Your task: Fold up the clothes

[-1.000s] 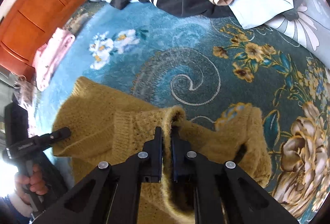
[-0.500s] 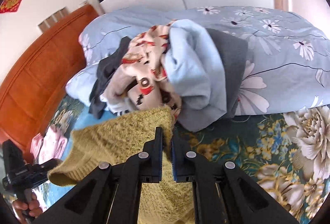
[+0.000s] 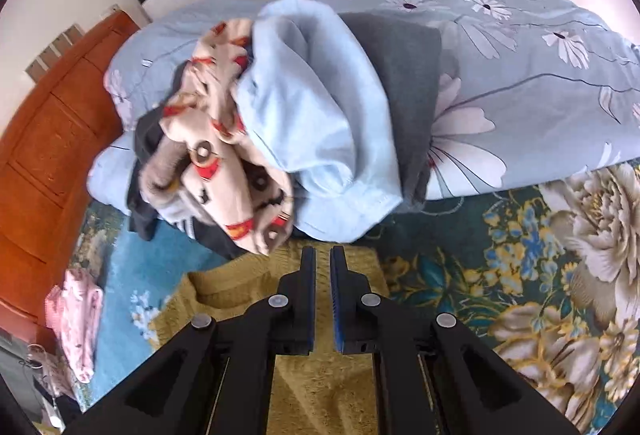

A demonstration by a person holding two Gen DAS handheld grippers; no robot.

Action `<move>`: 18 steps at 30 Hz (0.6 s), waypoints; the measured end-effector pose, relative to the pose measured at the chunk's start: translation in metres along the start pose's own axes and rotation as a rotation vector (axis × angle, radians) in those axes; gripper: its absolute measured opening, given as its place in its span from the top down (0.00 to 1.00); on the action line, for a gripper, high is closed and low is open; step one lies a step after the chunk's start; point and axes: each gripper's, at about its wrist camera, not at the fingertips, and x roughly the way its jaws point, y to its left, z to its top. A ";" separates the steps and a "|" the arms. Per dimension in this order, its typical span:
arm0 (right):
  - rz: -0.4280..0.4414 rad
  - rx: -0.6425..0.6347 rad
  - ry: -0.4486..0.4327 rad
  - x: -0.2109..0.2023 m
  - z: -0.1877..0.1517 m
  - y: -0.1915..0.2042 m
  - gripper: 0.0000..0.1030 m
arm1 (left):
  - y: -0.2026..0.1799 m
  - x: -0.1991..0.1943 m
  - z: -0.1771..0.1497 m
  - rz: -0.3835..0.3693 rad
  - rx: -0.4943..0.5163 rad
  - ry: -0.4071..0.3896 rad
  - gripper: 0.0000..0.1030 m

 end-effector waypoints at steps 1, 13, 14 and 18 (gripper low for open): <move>0.012 -0.011 0.002 -0.005 -0.004 -0.001 0.93 | 0.003 0.004 -0.006 -0.004 -0.002 0.010 0.38; -0.069 0.151 0.300 -0.031 -0.167 -0.111 0.92 | 0.000 0.004 -0.026 0.001 0.081 -0.027 0.87; -0.071 0.174 0.319 -0.034 -0.182 -0.118 0.92 | 0.007 -0.001 -0.023 -0.013 0.043 -0.050 0.87; -0.028 0.195 0.364 -0.048 -0.216 -0.120 0.72 | 0.030 -0.016 -0.014 -0.049 -0.067 -0.095 0.88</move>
